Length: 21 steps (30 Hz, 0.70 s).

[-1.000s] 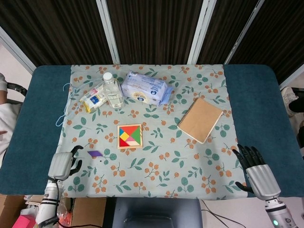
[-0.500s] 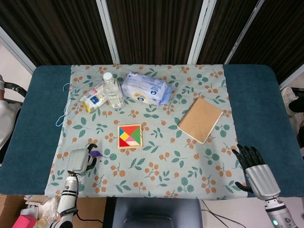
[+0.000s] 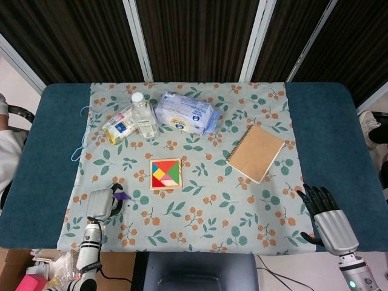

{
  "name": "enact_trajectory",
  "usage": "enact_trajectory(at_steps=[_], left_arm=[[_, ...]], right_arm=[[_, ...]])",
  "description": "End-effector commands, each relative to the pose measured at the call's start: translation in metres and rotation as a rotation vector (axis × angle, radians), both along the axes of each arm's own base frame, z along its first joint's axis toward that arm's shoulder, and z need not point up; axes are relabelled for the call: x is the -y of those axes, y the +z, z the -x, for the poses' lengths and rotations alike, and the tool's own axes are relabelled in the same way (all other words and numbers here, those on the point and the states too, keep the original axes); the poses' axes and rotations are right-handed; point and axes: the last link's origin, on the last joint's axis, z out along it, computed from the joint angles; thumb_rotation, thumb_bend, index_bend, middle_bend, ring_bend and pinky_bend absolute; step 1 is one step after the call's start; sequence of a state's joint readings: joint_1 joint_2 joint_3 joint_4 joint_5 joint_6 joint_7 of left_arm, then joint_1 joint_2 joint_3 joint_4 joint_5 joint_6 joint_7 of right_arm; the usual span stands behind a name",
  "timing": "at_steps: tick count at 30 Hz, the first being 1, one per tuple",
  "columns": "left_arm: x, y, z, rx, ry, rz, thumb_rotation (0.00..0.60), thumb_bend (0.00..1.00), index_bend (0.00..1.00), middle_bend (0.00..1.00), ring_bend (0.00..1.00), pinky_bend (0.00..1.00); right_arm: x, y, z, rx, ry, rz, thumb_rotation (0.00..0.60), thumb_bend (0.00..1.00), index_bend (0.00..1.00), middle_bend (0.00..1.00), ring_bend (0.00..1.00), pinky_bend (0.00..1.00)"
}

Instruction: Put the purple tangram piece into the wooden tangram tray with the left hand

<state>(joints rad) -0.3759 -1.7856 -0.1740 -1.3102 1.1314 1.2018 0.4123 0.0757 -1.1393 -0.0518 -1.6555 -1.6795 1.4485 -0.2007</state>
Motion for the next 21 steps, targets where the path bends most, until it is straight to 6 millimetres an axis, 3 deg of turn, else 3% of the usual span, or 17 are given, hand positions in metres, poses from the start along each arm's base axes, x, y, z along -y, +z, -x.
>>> enact_trajectory(at_steps=[1,14,21], left_arm=[[-0.0002,0.0005,0.0002,0.004,-0.001,-0.005,0.6,0.37,0.41,1.0,1.0,1.0],[-0.0011,-0.003,-0.0021,0.022,0.007,0.006,0.6,0.37,0.43,1.0,1.0,1.0],[-0.0033,-0.0047,-0.0019,0.024,0.012,-0.009,0.6,0.38,0.55,1.0,1.0,1.0]], right_arm=[[0.0,-0.0005,-0.0001,-0.001,0.0,0.0,0.6,0.16,0.0,0.0,0.0,0.0],[0.0003,-0.0008,-0.0002,-0.002,-0.001,0.001,0.6,0.16,0.0,0.0,0.0,0.0],[0.0002,-0.0008,-0.0002,-0.003,-0.001,-0.001,0.6,0.16,0.0,0.0,0.0,0.0]])
